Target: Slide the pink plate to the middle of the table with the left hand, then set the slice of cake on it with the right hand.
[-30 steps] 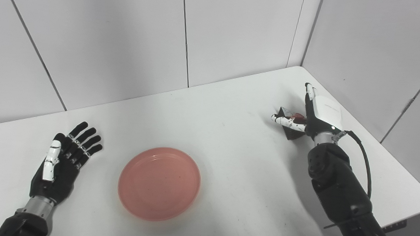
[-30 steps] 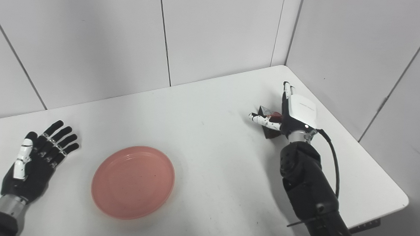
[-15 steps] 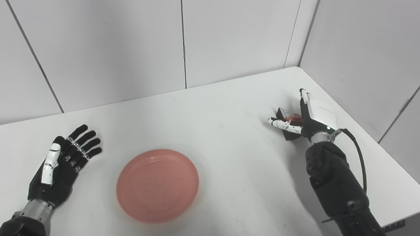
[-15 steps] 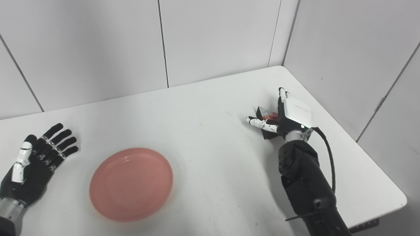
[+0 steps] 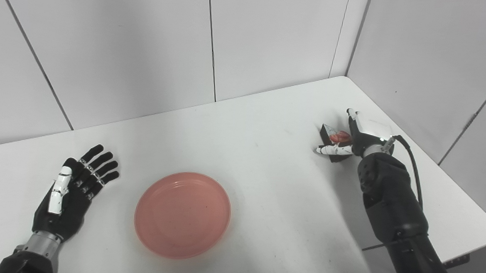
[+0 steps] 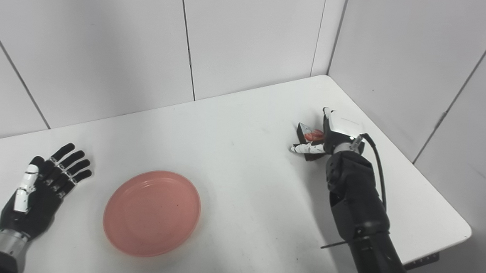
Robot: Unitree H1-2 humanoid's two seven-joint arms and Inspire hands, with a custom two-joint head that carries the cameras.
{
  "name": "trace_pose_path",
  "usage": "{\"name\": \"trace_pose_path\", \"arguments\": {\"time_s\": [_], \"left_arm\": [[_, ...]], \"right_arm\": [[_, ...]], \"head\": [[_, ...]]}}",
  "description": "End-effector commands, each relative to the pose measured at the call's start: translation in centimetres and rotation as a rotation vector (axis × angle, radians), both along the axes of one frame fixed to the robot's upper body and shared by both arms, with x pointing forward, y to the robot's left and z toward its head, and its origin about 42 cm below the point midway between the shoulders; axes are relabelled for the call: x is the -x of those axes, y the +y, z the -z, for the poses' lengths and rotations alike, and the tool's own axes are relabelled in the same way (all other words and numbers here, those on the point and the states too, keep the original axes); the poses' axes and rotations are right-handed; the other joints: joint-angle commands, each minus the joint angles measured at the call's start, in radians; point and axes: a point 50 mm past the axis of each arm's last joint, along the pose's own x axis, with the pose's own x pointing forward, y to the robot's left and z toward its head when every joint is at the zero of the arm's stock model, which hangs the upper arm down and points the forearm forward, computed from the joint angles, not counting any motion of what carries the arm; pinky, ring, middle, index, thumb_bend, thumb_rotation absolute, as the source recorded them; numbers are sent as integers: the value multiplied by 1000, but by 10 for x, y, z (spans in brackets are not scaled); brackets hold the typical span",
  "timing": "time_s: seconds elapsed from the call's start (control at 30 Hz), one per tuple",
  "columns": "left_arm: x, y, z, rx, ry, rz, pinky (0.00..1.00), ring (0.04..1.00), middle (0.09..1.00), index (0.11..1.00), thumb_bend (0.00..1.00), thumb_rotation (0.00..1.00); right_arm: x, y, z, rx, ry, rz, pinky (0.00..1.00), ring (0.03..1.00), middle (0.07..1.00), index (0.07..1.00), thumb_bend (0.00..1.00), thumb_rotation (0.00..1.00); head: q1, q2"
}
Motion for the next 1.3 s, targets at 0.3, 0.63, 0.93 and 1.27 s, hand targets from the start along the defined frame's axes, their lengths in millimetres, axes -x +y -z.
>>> {"name": "trace_pose_path", "arguments": {"time_s": [0.3, 0.63, 0.93, 1.27], "left_arm": [[53, 33, 69, -41, 239, -66, 785, 812, 824, 809, 553, 852], [54, 30, 67, -36, 240, -62, 790, 815, 827, 811, 548, 862], [55, 28, 67, -33, 242, -58, 783, 809, 823, 807, 547, 852], [58, 19, 64, -25, 245, -61, 782, 809, 818, 796, 551, 855]], "right_arm": [[-14, -5, -19, -7, -85, 6, 422, 543, 634, 759, 975, 330], [-12, 0, -13, -29, -91, -16, 306, 380, 480, 533, 651, 146], [-4, 2, -19, -41, -144, -26, 252, 323, 431, 539, 522, 0], [5, -1, -28, -52, -176, -47, 299, 377, 448, 519, 525, 0]], "head": [[9, -1], [19, 0], [27, -2], [66, 1]]}}
